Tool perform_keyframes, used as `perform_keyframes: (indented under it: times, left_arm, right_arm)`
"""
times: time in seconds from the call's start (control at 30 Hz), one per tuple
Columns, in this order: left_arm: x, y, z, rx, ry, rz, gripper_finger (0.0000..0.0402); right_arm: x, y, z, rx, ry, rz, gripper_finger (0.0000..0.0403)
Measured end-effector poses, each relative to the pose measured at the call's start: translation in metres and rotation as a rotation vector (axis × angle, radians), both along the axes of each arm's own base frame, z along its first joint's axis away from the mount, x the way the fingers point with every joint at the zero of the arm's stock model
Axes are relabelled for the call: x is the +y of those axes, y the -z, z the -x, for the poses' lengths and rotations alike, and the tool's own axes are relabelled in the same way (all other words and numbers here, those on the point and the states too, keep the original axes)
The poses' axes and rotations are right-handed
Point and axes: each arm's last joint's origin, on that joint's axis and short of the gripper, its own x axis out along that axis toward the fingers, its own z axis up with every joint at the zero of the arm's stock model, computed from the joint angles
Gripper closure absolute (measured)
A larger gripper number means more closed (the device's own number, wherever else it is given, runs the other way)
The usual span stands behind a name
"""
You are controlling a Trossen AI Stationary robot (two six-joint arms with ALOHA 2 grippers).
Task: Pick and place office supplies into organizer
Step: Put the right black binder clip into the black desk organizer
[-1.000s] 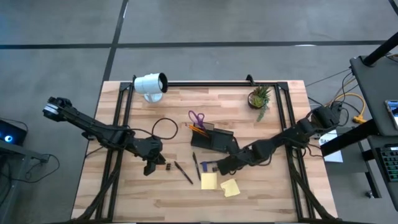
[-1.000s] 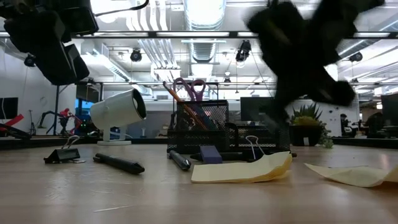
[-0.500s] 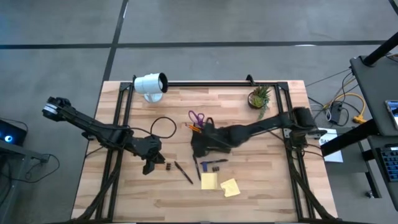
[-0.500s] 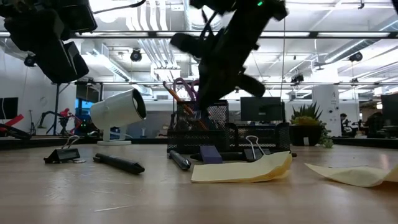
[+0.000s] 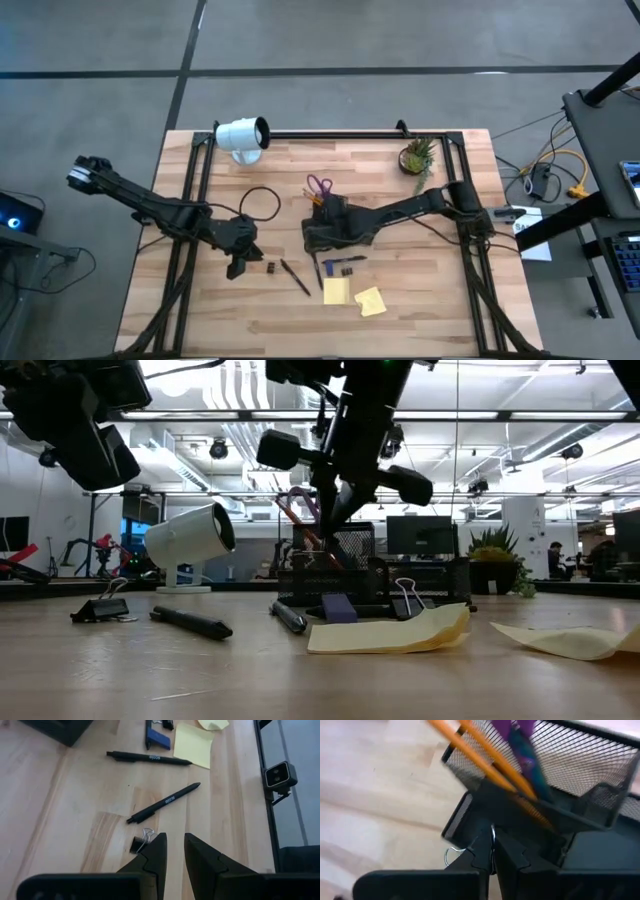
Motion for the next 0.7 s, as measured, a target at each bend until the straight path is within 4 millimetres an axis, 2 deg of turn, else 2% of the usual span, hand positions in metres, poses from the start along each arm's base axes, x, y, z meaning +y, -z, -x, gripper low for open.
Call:
perform_keyframes:
  times: [0.1,0.2,0.37,0.5,0.57,0.7]
  left_arm:
    - [0.001,-0.001,0.001,-0.014,0.017,-0.015,0.0351]
    - [0.001,-0.002,0.004,-0.008,0.022,-0.022,0.0351]
    - [0.002,-0.002,0.005,-0.018,0.048,-0.049,0.0351]
    - [0.002,-0.002,0.006,-0.016,0.059,-0.047,0.0351]
    - [0.001,-0.002,0.006,-0.013,0.071,-0.038,0.0351]
    - [0.000,-0.002,0.006,-0.002,0.112,-0.006,0.0351]
  right_arm:
    - [0.006,0.000,-0.002,0.015,-0.023,-0.021,0.0392]
    - [0.013,0.000,0.001,0.028,0.041,0.012,0.0379]
    - [0.024,0.003,0.002,0.016,0.096,0.095,0.0340]
    - [0.031,0.006,0.002,0.004,0.114,0.080,0.0311]
    - [0.038,0.003,0.002,0.024,0.059,0.042,0.0300]
    - [0.075,-0.009,0.010,0.174,-0.281,-0.051,0.0280]
